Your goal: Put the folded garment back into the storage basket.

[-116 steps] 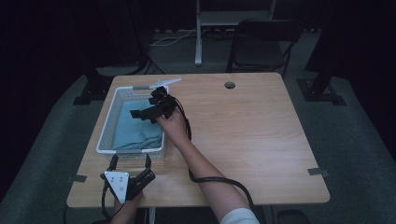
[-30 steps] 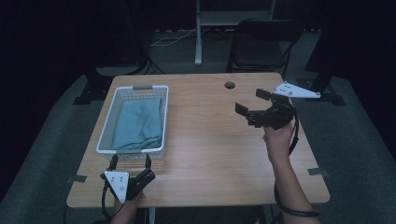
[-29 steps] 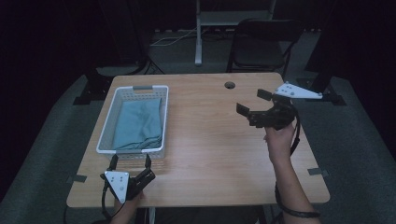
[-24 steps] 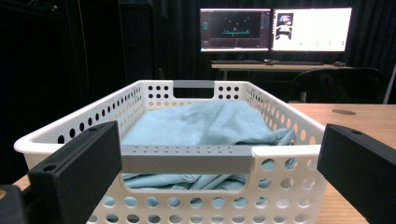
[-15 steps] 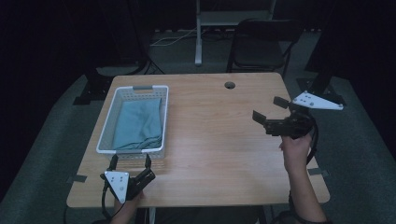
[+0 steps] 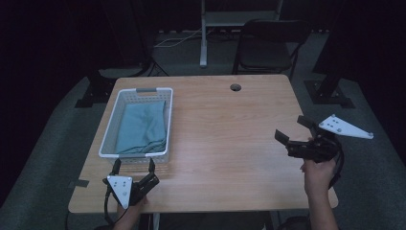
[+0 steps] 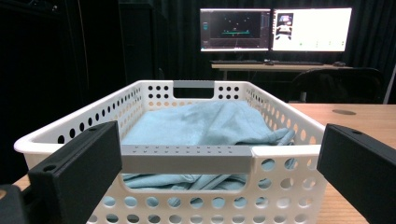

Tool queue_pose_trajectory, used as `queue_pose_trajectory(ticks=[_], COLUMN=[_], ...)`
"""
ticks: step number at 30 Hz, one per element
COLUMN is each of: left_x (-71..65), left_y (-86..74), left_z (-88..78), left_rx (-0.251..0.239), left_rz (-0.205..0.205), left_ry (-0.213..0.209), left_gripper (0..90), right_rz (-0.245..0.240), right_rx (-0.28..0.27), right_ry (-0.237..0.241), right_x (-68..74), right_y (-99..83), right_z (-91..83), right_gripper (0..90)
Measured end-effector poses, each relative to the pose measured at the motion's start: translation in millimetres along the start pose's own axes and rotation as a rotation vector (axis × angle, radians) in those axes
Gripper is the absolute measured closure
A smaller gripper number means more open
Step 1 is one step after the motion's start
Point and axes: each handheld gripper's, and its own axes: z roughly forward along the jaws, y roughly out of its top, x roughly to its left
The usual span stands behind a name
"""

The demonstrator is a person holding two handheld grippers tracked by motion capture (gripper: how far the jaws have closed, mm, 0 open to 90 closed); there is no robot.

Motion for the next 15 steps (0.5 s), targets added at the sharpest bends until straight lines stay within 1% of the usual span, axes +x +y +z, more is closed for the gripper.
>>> queue_pose_trajectory(ticks=[3,5,7,9,11,15], left_x=[0.0,0.0,0.0,0.0,-0.1,0.0], left_y=[0.0,0.0,0.0,0.0,0.0,0.0], left_z=[0.0,0.1,0.1,0.0,0.0,0.0], left_rx=[0.0,0.0,0.0,0.0,0.0,0.0], left_rz=[0.0,0.0,0.0,0.0,0.0,0.0], left_ry=[0.0,0.0,0.0,0.001,0.0,0.0], left_gripper=[1.2,1.2,1.2,1.2,1.2,1.2], right_rz=[0.023,0.04,0.047,0.064,0.068,0.074], right_rx=[0.005,0.0,0.005,0.002,0.011,0.039], right_ry=[-0.007,-0.002,-0.03,-0.019,-0.024,-0.047], right_x=[-3.1,-6.6,-9.0,-11.8,-12.4,-12.5], right_y=[-9.3,-17.3,-25.7,-33.8,-37.0,-48.9], right_z=[-3.2,-5.0,-5.4,-5.3,-4.5,-0.2], right_gripper=[1.5,1.5,1.5,1.5,1.5,1.5])
